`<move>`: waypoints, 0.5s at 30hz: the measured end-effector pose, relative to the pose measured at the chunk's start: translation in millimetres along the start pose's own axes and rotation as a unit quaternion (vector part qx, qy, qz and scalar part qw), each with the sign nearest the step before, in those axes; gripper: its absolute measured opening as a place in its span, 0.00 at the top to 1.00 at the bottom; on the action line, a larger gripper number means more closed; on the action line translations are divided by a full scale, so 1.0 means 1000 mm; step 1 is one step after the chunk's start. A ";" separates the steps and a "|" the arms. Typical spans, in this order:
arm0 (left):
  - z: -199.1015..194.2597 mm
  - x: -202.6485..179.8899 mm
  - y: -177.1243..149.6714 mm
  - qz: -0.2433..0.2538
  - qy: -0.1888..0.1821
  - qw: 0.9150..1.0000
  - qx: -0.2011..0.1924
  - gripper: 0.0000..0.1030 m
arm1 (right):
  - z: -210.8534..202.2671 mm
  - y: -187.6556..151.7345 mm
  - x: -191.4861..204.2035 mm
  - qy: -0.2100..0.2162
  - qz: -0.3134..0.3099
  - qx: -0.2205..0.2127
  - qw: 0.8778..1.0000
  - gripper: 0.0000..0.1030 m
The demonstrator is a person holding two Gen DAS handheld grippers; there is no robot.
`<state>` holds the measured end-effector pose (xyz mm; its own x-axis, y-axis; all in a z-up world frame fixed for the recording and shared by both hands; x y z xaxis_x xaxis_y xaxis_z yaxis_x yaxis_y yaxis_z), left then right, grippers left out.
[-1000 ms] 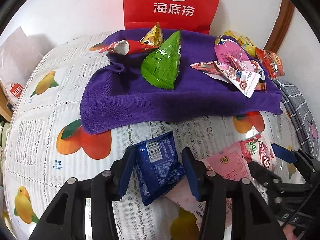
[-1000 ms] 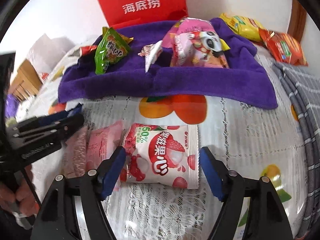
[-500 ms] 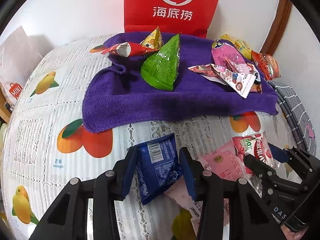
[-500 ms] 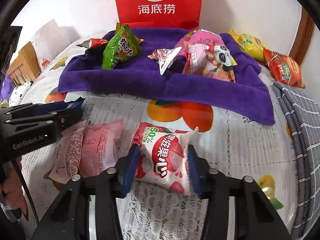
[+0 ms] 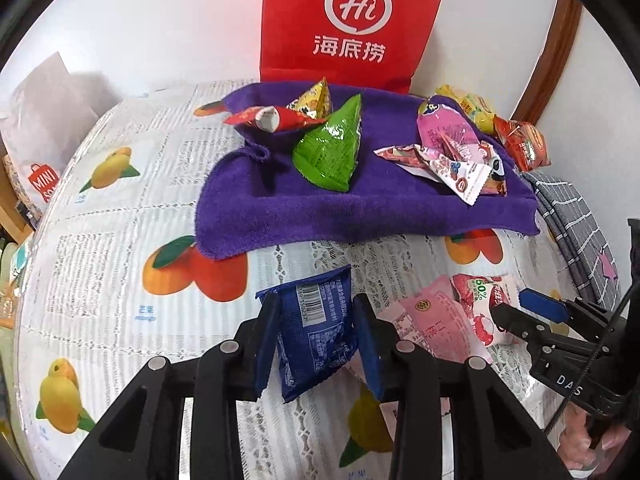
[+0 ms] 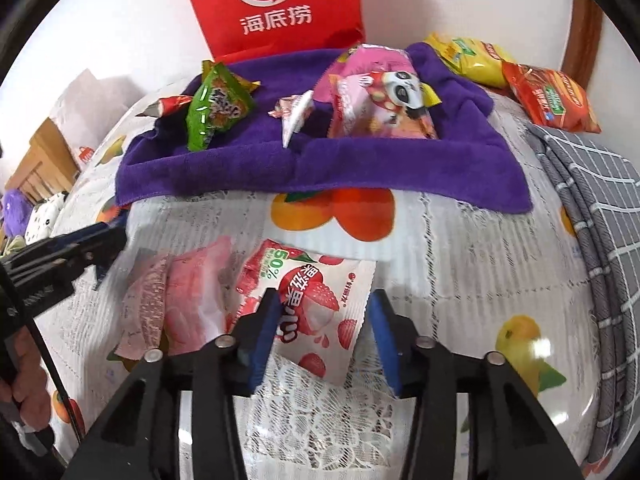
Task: Organize snacks
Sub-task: 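Grasp the blue packet with the left tool while the right tool grasps the white strawberry packet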
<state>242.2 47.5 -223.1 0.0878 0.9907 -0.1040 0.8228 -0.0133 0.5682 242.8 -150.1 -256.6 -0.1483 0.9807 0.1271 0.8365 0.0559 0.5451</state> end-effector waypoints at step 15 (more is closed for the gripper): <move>-0.007 0.009 -0.002 -0.007 0.005 1.000 -0.001 0.66 | 0.019 0.004 0.025 -0.036 -0.028 -0.020 0.999 0.25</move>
<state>237.5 57.5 -219.3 0.0711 0.9921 -0.1037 0.8225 0.0006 0.5688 251.9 -122.0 -267.0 -0.1547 0.9873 0.0357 0.8062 0.1053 0.5822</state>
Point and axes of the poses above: each gripper's, at about its wrist camera, not at the fingertips, and z roughly the way its jaws point, x to its left, y to its top, the point moved 9 cm from there along z, roughly the way its jaws point
